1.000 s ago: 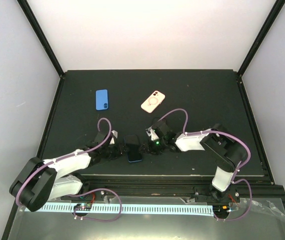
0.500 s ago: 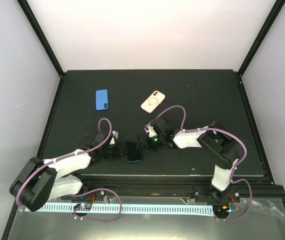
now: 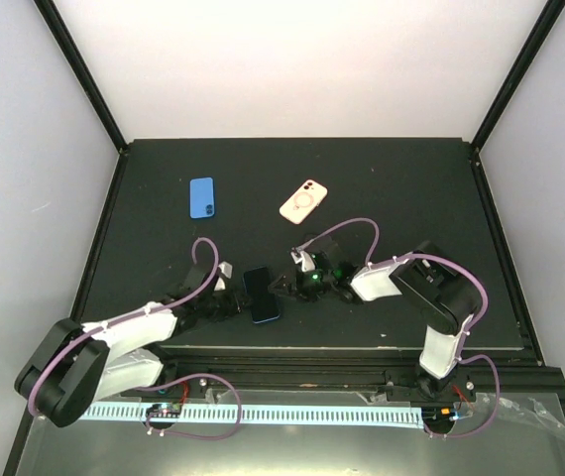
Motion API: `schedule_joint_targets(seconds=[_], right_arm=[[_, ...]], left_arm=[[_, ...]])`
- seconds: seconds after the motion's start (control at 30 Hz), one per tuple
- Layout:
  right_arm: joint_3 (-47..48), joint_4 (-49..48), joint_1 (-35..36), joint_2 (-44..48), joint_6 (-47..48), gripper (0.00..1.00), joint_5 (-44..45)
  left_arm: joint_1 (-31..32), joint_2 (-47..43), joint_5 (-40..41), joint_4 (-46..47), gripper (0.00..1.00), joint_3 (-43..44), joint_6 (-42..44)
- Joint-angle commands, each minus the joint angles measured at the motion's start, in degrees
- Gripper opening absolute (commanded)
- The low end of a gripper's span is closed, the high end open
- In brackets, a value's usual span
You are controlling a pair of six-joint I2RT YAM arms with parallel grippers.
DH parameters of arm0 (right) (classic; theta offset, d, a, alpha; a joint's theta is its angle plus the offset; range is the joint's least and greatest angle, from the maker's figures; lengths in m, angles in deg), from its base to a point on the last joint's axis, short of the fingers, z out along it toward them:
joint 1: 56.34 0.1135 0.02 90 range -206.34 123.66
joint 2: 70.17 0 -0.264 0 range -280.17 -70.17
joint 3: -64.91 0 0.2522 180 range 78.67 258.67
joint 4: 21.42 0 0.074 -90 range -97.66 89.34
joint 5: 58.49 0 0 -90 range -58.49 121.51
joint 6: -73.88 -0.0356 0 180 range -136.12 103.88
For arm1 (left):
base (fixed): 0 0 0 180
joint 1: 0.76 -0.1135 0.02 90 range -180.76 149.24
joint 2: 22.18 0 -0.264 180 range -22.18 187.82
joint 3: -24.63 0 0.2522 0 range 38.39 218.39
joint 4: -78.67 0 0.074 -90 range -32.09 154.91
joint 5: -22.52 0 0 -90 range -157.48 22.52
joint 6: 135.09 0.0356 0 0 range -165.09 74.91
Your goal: Put the phone into the phone case
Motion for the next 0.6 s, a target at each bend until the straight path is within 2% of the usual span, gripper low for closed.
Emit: schedule_joint_targets(seconds=[0.0, 0.2, 0.33, 0.57], right_arm=[[-0.7, -14.5, 1.3, 0.4, -5.1, 0.39, -8.1], [-2.0, -19.0, 1.2, -1.6, -6.7, 0.39, -8.6], [-0.3, -18.4, 1.2, -3.6, -5.5, 0.39, -10.7], [-0.2, -28.2, 1.3, -8.4, -10.0, 0.39, -14.8]], left_arm=[[0.4, -2.0, -2.2, -3.4, 0.22, -1.6, 0.1], [0.4, -3.5, -2.1, -5.0, 0.25, -1.1, 1.5], [0.2, -4.8, -2.0, -5.2, 0.25, -1.6, 2.1], [-0.4, -6.0, -3.5, -5.1, 0.28, -1.8, 3.7]])
